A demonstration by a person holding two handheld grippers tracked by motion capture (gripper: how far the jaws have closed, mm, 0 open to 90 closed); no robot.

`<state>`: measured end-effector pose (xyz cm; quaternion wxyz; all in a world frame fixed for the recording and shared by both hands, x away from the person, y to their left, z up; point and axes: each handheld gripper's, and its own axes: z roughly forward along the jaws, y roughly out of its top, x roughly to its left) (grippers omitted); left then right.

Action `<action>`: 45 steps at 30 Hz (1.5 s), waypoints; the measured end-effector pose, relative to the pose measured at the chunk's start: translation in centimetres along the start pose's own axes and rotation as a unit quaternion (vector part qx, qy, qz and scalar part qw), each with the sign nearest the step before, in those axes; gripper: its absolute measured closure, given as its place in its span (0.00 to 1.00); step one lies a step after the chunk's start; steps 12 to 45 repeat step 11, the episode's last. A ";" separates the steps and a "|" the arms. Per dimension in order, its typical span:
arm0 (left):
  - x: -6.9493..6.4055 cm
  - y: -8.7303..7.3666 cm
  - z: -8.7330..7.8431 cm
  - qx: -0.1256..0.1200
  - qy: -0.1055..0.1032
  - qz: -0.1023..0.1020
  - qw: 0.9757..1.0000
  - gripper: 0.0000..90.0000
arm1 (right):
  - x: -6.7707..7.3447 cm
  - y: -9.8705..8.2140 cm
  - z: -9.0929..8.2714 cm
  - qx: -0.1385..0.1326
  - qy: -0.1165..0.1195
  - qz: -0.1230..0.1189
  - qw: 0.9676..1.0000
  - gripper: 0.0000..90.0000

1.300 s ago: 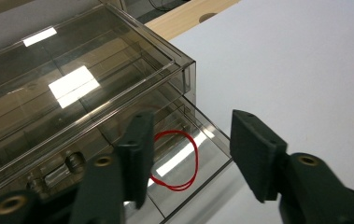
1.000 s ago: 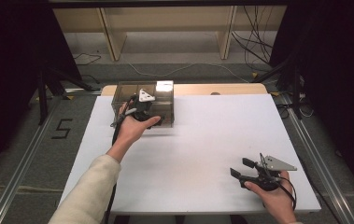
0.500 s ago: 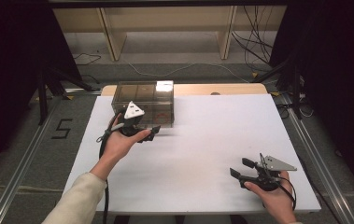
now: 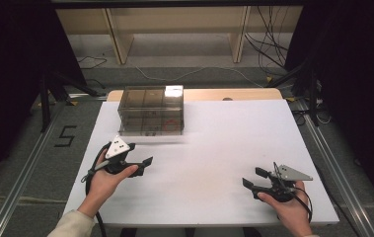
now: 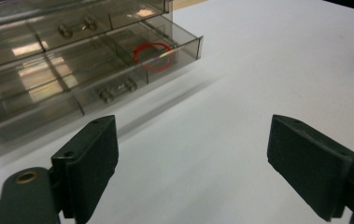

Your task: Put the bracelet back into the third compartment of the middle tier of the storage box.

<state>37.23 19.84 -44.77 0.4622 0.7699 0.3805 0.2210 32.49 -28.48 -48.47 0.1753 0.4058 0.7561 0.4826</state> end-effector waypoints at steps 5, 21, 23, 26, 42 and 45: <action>0.1 -1.6 -0.5 0.008 0.003 -0.002 1.000 0.18 | 0.0 0.0 0.0 0.001 0.001 -0.001 1.000 0.35; 0.0 -2.5 -0.7 0.012 -0.002 0.007 1.000 0.18 | -0.3 0.0 -0.2 -0.003 -0.002 -0.002 1.000 0.35; 0.0 -2.5 -0.7 0.012 -0.002 0.007 1.000 0.18 | -0.3 0.0 -0.2 -0.003 -0.002 -0.002 1.000 0.35; 0.0 -2.5 -0.7 0.012 -0.002 0.007 1.000 0.18 | -0.3 0.0 -0.2 -0.003 -0.002 -0.002 1.000 0.35; 0.0 -2.5 -0.7 0.012 -0.002 0.007 1.000 0.18 | -0.3 0.0 -0.2 -0.003 -0.002 -0.002 1.000 0.35; 0.0 -2.5 -0.7 0.012 -0.002 0.007 1.000 0.18 | -0.3 0.0 -0.2 -0.003 -0.002 -0.002 1.000 0.35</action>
